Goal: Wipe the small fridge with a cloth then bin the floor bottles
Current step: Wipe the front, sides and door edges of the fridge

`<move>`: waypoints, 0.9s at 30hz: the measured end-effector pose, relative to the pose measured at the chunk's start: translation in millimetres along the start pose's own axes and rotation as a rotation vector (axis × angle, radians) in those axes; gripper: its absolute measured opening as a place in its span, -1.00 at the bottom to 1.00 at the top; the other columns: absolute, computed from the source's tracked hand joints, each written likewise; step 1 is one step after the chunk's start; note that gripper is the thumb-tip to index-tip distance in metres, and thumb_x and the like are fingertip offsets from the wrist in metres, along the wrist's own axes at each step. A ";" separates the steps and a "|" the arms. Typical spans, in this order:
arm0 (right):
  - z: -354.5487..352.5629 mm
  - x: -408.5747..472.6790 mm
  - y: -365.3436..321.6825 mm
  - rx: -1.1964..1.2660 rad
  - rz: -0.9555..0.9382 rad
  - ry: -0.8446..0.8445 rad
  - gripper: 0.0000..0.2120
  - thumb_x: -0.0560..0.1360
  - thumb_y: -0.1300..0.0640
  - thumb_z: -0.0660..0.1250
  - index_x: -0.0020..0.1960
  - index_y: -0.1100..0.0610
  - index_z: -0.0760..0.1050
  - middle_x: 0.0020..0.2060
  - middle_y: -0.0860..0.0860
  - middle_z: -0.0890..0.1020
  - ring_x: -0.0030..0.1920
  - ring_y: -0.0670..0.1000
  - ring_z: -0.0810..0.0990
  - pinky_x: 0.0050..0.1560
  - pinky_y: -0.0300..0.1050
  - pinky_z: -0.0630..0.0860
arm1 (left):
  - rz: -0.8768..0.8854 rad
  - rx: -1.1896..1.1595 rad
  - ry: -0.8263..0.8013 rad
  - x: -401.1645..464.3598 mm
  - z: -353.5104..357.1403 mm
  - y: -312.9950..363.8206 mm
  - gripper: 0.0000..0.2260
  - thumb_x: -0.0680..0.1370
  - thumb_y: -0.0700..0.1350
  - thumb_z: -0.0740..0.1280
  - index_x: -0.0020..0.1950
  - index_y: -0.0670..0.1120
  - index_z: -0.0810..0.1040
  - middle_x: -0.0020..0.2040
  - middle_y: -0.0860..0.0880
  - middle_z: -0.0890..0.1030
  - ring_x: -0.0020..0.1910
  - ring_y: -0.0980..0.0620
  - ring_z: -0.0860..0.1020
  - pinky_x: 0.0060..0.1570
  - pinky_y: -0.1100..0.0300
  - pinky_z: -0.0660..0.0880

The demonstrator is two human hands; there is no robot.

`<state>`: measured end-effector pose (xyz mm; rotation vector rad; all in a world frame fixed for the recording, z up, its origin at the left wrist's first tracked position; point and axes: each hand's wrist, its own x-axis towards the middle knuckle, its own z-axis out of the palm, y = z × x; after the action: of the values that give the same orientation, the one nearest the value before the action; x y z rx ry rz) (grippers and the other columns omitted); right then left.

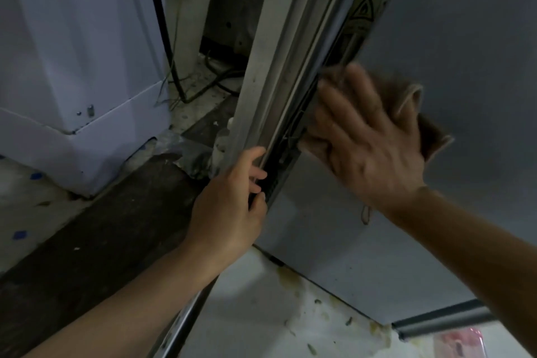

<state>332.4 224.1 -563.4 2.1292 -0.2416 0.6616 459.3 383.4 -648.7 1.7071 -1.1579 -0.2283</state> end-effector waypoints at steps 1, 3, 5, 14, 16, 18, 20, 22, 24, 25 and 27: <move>5.7 -7.9 -10.2 0.011 -0.052 -0.033 -0.53 0.55 -0.07 0.29 0.38 0.12 0.40 0.44 0.09 0.34 0.47 0.20 0.23 0.26 0.24 0.16 | -0.007 0.001 -0.002 -0.5 -0.7 -2.4 -0.45 0.48 -0.24 0.33 0.41 0.07 0.26 0.08 0.17 0.53 -0.04 0.23 0.54 -0.04 0.19 0.54; 17.8 -23.8 -33.5 0.031 -0.148 -0.104 -0.55 0.49 0.00 0.37 0.32 0.15 0.47 0.41 0.12 0.39 0.45 0.21 0.25 0.18 0.18 0.21 | -0.029 0.001 -0.008 -2.2 -1.3 -7.0 -0.46 0.49 -0.23 0.32 0.41 0.09 0.26 0.07 0.20 0.53 -0.06 0.26 0.54 -0.05 0.25 0.53; 30.1 -37.0 -55.9 0.051 -0.185 -0.198 -0.52 0.40 0.05 0.45 0.28 0.15 0.50 0.37 0.11 0.44 0.43 0.18 0.31 0.15 0.13 0.22 | -0.047 0.014 -0.015 -5.3 -1.4 -11.2 -0.48 0.50 -0.21 0.32 0.40 0.10 0.27 0.07 0.22 0.52 -0.06 0.29 0.53 -0.05 0.30 0.51; 41.6 -88.6 -82.1 0.156 -0.429 -0.656 -0.34 0.55 0.22 -0.01 0.47 0.13 -0.38 0.49 0.02 -0.31 0.54 0.09 -0.15 0.46 0.13 0.05 | -0.064 0.035 -0.061 -11.9 8.6 -8.8 -0.51 0.49 -0.24 0.32 0.38 0.03 0.32 0.14 0.10 0.52 -0.03 0.15 0.54 -0.01 0.06 0.54; 33.4 -88.6 -69.7 0.157 -0.380 -0.655 -0.22 0.54 0.20 0.14 0.48 0.08 -0.39 0.51 0.00 -0.29 0.54 0.12 -0.13 0.47 0.22 0.00 | -0.076 0.032 -0.083 -12.5 15.7 -9.4 -0.51 0.50 -0.23 0.32 0.39 0.03 0.31 0.19 0.07 0.51 0.02 0.11 0.53 0.04 0.03 0.53; 18.1 -76.7 -43.8 0.092 -0.276 -0.446 -0.21 0.45 0.16 0.34 0.54 0.05 -0.03 0.54 0.00 -0.02 0.52 0.13 0.03 0.44 0.25 -0.03 | -0.078 0.028 -0.110 -12.7 23.3 -12.4 -0.50 0.51 -0.21 0.33 0.40 0.03 0.29 0.27 0.06 0.47 0.11 0.10 0.50 0.10 0.08 0.51; 6.5 -70.2 -15.7 0.047 -0.106 -0.165 -0.37 0.50 0.10 0.31 0.51 0.06 0.17 0.51 -0.04 0.13 0.51 0.08 0.10 0.45 0.22 -0.09 | -0.063 0.026 -0.137 -10.9 32.2 -13.8 -0.46 0.51 -0.21 0.33 0.44 0.03 0.24 0.35 0.04 0.42 0.22 0.08 0.46 0.14 0.16 0.46; 3.0 -70.8 -3.9 0.030 0.025 -0.036 -0.47 0.59 0.05 0.23 0.51 0.08 0.18 0.51 -0.04 0.15 0.52 0.06 0.10 0.44 0.25 -0.04 | -0.050 0.010 -0.169 -6.7 43.0 -11.8 -0.39 0.51 -0.22 0.32 0.49 0.02 0.15 0.40 0.02 0.37 0.31 0.04 0.40 0.21 0.15 0.43; 10.1 -78.2 -15.7 0.014 0.128 -0.016 -0.47 0.58 0.05 0.24 0.51 0.06 0.18 0.51 -0.04 0.16 0.52 0.08 0.08 0.43 0.29 -0.04 | -0.050 -0.031 -0.208 -2.2 53.4 -9.0 -0.31 0.51 -0.24 0.32 0.53 0.03 0.05 0.44 0.01 0.32 0.39 0.05 0.33 0.32 0.12 0.37; 15.9 -86.6 -28.4 0.007 0.125 -0.057 -0.46 0.57 0.08 0.24 0.51 0.04 0.18 0.51 -0.05 0.13 0.53 0.09 0.02 0.42 0.29 -0.10 | -0.053 -0.036 -0.225 -0.5 57.5 -8.7 -0.29 0.50 -0.25 0.32 0.54 0.04 0.01 0.45 0.02 0.31 0.41 0.06 0.30 0.35 0.11 0.34; 27.5 -114.3 -52.0 0.011 -0.040 -0.199 -0.46 0.53 0.19 0.14 0.49 0.01 0.21 0.49 -0.08 0.12 0.54 0.09 -0.10 0.42 0.23 -0.19 | -0.068 -0.023 -0.243 0.4 63.1 -9.8 -0.25 0.50 -0.25 0.32 0.55 0.04 -0.03 0.47 0.02 0.29 0.43 0.07 0.27 0.37 0.09 0.32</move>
<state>267.2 226.2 -674.1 2.2057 -0.3036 0.4289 425.9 343.6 -685.8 1.7338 -1.2686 -0.5008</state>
